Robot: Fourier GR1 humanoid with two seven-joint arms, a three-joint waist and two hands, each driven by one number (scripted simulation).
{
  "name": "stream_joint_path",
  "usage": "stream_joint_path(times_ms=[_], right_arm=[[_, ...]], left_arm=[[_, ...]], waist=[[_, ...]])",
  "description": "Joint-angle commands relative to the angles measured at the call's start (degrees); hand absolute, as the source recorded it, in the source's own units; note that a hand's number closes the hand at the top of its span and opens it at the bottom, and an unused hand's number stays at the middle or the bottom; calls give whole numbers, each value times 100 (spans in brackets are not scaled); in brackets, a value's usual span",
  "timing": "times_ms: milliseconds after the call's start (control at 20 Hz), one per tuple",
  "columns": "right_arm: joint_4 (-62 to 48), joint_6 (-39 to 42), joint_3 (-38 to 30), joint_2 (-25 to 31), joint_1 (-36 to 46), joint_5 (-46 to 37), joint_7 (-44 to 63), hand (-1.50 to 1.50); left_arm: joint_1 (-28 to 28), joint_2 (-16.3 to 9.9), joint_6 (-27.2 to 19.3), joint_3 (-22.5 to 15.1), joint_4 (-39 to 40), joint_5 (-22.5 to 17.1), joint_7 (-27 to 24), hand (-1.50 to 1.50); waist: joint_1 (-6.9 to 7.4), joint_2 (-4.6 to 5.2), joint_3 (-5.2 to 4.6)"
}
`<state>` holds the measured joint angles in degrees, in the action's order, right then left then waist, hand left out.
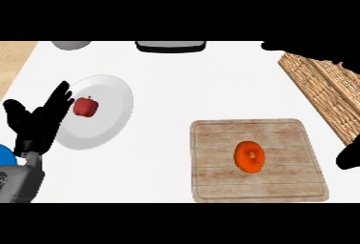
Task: Pick the squash from the cutting board and place it in the basket
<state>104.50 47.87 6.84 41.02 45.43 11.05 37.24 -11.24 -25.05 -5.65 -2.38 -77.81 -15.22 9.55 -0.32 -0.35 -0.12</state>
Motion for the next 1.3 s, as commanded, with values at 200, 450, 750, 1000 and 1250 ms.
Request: stream_joint_path(times_ms=[200, 450, 750, 1000, 1250], right_arm=[[-45, 819, -1093, 765, -927, 1492, -247, -150], [170, 436, -1477, 52, -1450, 718, -813, -150], [780, 816, -1757, -634, -2724, -464, -1931, -150], [643, 318, -1323, -1379, -2924, -1998, -2856, -150], [237, -681, -619, -2030, -3373, -3112, -3792, -150]], left_arm=[[200, 44, 76, 162, -23, 82, -19, 0], [187, 205, 267, 215, 72, 93, -169, 0], [93, 151, 309, 386, -30, 233, 27, 0], [252, 428, 278, 232, -185, 410, -60, 0], [32, 282, 279, 367, -360, 383, 418, 0]], waist=[[-15, 17, 14], [39, 38, 13], [32, 35, 17], [80, 42, 18], [74, 39, 19]])
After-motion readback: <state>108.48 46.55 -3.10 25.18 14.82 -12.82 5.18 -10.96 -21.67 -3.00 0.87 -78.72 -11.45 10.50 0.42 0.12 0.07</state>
